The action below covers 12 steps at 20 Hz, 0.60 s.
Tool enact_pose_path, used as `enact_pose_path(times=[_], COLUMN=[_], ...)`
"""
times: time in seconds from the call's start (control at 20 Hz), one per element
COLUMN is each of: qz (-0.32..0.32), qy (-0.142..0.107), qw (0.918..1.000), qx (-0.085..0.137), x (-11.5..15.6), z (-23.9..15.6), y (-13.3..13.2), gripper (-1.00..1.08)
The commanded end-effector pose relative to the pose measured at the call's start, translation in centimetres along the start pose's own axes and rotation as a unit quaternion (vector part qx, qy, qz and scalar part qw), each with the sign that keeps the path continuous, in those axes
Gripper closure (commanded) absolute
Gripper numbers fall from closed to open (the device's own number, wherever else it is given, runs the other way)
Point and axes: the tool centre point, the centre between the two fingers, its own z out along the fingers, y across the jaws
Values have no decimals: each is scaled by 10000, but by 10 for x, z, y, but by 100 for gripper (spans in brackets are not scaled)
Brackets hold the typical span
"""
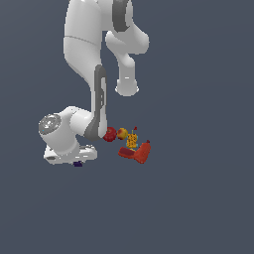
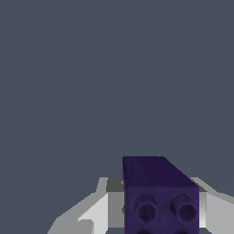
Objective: Pick up a designated object from a clutter of objects.
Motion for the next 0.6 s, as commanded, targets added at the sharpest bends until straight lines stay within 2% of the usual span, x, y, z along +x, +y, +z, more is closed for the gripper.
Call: enact_pose_path(times=[0.0, 0.55], qz=[-2, -2], qy=[3, 3], qw=[10000, 10000], qx=[-1, -1], x=[0, 0], z=[0, -6], y=[0, -3], gripper=[108, 108])
